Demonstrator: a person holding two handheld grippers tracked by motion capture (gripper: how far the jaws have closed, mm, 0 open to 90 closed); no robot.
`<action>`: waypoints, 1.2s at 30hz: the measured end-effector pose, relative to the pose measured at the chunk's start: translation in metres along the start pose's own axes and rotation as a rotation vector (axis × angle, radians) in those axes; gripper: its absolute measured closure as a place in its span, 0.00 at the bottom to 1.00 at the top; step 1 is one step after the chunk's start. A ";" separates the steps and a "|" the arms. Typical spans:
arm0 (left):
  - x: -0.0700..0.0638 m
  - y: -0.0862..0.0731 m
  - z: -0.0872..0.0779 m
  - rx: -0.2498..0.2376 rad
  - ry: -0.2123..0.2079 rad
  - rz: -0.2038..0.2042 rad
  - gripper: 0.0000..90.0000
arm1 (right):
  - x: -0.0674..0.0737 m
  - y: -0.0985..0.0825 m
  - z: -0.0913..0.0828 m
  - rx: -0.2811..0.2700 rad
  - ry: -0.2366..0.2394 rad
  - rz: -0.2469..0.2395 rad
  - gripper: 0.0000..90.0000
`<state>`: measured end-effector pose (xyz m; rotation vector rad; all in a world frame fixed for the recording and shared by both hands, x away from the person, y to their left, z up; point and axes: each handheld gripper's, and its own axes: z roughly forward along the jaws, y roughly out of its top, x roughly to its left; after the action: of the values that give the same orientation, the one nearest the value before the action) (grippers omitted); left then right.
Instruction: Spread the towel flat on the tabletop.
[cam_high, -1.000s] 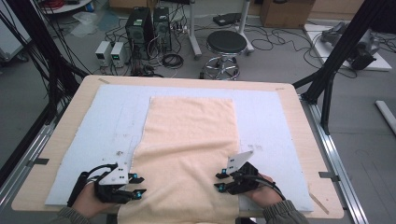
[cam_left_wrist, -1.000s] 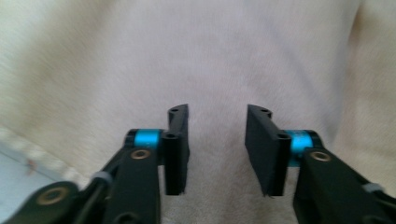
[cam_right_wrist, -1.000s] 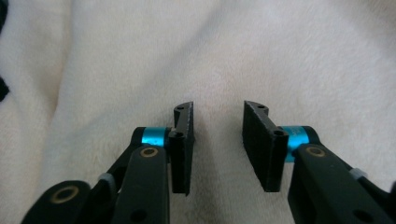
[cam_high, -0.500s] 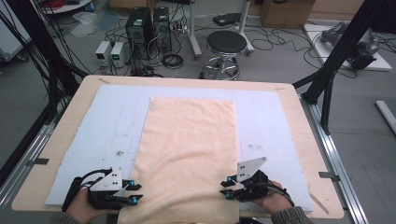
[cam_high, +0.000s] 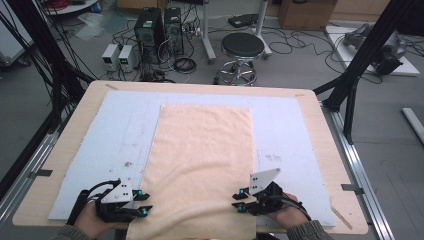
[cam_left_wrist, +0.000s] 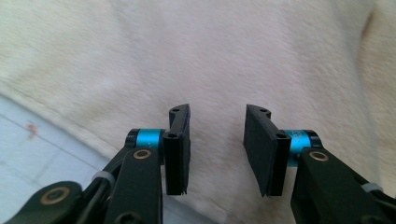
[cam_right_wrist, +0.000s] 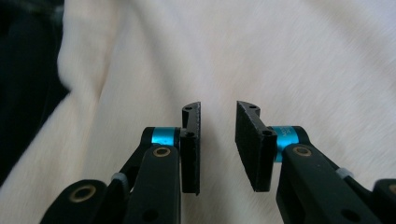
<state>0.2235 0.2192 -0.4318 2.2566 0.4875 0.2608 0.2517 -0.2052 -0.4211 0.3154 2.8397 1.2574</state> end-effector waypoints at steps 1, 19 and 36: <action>0.002 0.002 0.001 -0.006 0.017 -0.001 0.68 | -0.001 0.004 0.002 -0.013 -0.004 -0.001 0.82; 0.030 0.006 0.020 0.002 0.128 -0.048 0.63 | 0.023 0.027 0.058 0.059 0.192 -0.183 0.91; 0.031 0.008 0.013 -0.029 0.144 -0.070 0.55 | -0.013 0.017 0.011 -0.068 -0.015 0.015 0.61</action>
<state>0.2585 0.2189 -0.4329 2.1972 0.6334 0.3938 0.2681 -0.1886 -0.4174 0.3430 2.7798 1.3455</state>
